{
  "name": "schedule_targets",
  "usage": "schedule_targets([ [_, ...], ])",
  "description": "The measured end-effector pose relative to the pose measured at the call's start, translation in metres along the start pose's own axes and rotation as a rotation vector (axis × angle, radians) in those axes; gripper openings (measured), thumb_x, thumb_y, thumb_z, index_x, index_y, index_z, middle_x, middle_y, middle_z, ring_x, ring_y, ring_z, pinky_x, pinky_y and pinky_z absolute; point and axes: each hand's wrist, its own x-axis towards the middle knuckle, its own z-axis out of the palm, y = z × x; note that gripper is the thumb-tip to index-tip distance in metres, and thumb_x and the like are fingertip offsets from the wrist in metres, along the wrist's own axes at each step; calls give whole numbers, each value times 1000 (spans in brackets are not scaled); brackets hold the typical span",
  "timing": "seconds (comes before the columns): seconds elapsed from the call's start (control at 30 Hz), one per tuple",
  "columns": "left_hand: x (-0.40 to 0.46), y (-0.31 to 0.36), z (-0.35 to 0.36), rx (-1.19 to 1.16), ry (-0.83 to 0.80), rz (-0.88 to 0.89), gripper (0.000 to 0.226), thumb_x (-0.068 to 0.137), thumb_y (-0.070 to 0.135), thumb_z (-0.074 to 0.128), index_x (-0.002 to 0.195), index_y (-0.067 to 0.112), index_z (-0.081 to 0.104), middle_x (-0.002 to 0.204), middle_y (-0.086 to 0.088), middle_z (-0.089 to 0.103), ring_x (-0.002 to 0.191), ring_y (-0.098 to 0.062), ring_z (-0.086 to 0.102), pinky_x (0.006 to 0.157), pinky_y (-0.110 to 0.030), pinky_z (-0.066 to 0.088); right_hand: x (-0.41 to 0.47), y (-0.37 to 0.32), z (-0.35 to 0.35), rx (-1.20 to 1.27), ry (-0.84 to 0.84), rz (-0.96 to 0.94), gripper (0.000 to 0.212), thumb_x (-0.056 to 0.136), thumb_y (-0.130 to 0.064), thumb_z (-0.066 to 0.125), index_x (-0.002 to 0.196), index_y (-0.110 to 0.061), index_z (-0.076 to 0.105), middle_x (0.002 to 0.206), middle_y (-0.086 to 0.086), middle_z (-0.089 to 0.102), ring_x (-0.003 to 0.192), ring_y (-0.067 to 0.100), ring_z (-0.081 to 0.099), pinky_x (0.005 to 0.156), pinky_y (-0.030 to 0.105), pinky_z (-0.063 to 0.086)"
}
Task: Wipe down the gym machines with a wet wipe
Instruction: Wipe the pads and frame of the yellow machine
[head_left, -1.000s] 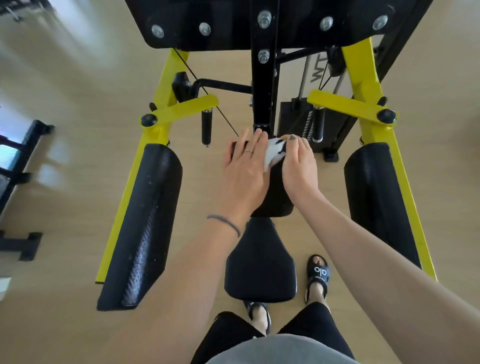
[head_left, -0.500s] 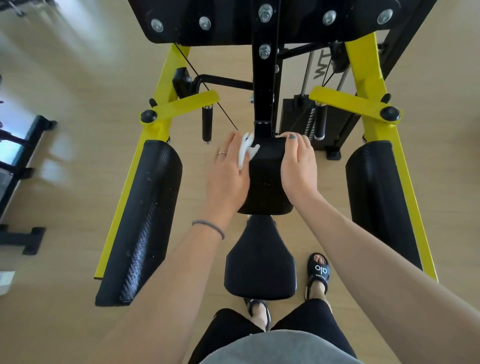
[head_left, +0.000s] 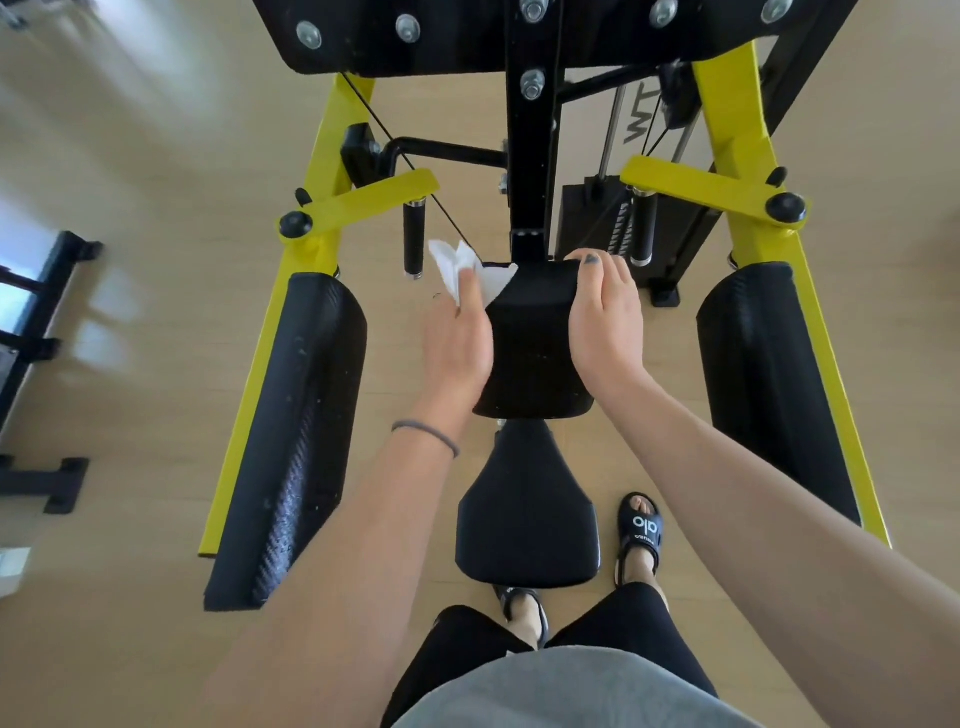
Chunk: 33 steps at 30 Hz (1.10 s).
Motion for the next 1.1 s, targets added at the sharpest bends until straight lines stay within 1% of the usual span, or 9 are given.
schedule_targets([
  [0.1, 13, -12, -6, -82, -41, -113, 42, 108, 46, 29, 104, 21, 62, 94, 3, 63, 89, -10, 60, 75, -24, 44, -1, 0, -1, 3, -8, -3, 41, 110, -29, 27, 131, -19, 61, 118, -11, 53, 116, 8, 47, 93, 23, 34],
  [0.27, 10, -69, -8, -179, -96, -520, 48, 109, 33, 27, 151, 15, 40, 152, -3, 44, 144, -21, 38, 121, -40, 29, 0, 2, -1, -9, -14, -9, 40, 110, -30, 27, 131, -21, 60, 120, -13, 52, 116, 4, 45, 94, 20, 33],
  [0.4, 8, -57, 0, -249, -22, -528, 41, 108, 30, 28, 132, 13, 56, 128, 2, 58, 123, -22, 53, 95, -31, 46, 1, 6, 0, -23, -9, -18, 39, 110, -30, 28, 129, -21, 61, 117, -14, 53, 114, 4, 47, 96, 21, 35],
  [0.43, 8, -46, -1, -249, 2, -481, 41, 109, 31, 27, 128, 11, 57, 114, 4, 57, 131, -20, 31, 81, -28, 44, 0, 6, 1, -25, -4, -22, 39, 110, -31, 28, 129, -21, 61, 117, -14, 53, 114, 4, 47, 96, 21, 35],
  [0.47, 7, -33, -2, -234, 12, -411, 40, 109, 34, 26, 118, 12, 58, 105, 2, 55, 84, -13, 38, 73, -25, 40, 0, 6, 1, -29, 4, -27, 39, 110, -31, 28, 128, -21, 61, 116, -14, 53, 114, 4, 48, 96, 21, 36],
  [0.57, 5, -18, -3, -172, 15, -218, 45, 106, 46, 28, 112, 15, 60, 93, -1, 58, 84, -14, 54, 66, -26, 40, 0, 4, 3, -30, 23, -16, 38, 110, -30, 29, 127, -21, 62, 115, -13, 53, 111, 4, 48, 94, 21, 37],
  [0.7, 5, -30, -4, -147, 14, -260, 45, 108, 46, 22, 121, 18, 54, 100, 1, 60, 98, -15, 55, 78, -24, 42, 0, 5, 2, -53, 10, -17, 38, 110, -31, 29, 130, -22, 60, 117, -14, 52, 113, 3, 46, 91, 19, 34],
  [0.87, -2, -78, 5, -88, -15, -628, 56, 109, 42, 25, 151, 8, 39, 155, -10, 42, 142, -32, 40, 115, -42, 32, 0, 7, 3, -100, 4, -32, 37, 110, -31, 28, 130, -22, 58, 115, -13, 51, 109, 3, 45, 84, 13, 32],
  [1.1, 7, -80, 21, -391, 97, -838, 33, 104, 18, 35, 119, 11, 63, 107, -6, 65, 99, -21, 63, 98, -34, 55, 1, 7, 6, -139, 37, -50, 36, 110, -31, 29, 128, -20, 59, 111, -12, 52, 108, 7, 49, 85, 14, 34],
])
